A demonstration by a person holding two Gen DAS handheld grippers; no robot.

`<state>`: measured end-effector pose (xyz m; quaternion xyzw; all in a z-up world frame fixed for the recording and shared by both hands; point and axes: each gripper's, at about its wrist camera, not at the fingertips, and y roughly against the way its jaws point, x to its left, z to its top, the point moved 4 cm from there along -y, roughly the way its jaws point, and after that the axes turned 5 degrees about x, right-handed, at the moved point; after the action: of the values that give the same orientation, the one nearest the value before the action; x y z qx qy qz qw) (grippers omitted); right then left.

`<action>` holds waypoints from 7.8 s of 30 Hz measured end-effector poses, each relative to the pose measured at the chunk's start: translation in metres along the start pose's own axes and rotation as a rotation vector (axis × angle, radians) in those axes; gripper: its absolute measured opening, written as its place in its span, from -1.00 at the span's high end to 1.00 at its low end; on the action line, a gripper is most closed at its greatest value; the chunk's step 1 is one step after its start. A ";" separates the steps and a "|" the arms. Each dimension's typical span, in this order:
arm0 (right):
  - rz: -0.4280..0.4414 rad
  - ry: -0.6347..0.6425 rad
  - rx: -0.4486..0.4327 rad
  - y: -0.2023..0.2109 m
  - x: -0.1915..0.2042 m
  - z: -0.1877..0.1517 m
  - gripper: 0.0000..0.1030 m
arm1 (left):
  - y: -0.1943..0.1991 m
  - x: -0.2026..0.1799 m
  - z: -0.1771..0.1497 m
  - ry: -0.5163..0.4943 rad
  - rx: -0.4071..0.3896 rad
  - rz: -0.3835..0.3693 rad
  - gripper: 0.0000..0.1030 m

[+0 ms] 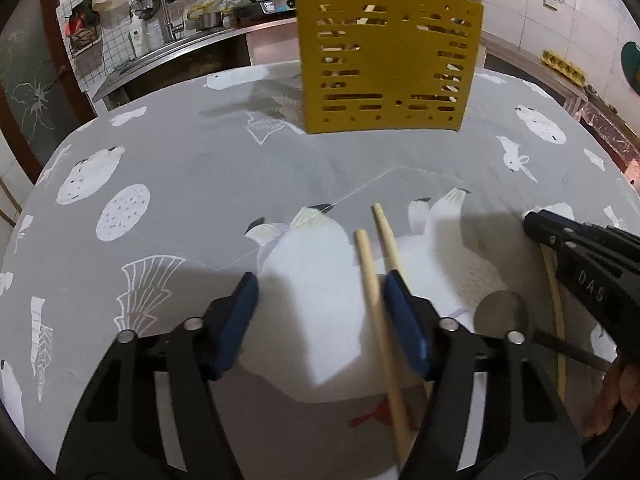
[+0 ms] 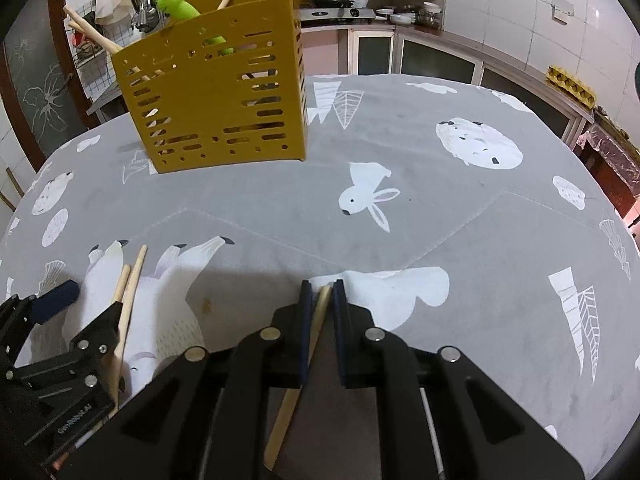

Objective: Organize utensils
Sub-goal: 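Grasp a chopstick with the right tool while the left tool grasps another chopstick, then lift both held chopsticks and carry them over the yellow holder, then lower both chopsticks into the holder and open both tools, then bring both open tools back down toward the table, then close the right tool on the metal spoon's handle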

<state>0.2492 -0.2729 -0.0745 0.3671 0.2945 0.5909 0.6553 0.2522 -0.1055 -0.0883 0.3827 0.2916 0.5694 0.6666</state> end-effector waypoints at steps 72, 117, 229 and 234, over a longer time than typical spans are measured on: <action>-0.019 -0.032 0.006 -0.017 0.001 0.024 0.73 | 0.109 0.057 0.064 0.099 -0.357 -0.162 0.91; 0.214 -0.079 -0.757 0.175 -0.014 0.085 0.88 | 0.150 0.040 0.095 0.052 -0.496 -0.187 0.91; 0.112 0.231 -0.011 0.048 0.066 -0.068 0.83 | 0.057 0.094 -0.036 0.123 -0.108 -0.026 -0.90; 0.112 0.192 -0.025 0.051 0.049 -0.056 0.84 | 0.057 0.078 -0.023 0.112 -0.111 -0.045 -0.90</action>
<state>0.1814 -0.2151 -0.0612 0.3168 0.3275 0.6625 0.5945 0.2168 -0.0219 -0.0491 0.3060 0.3052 0.5900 0.6819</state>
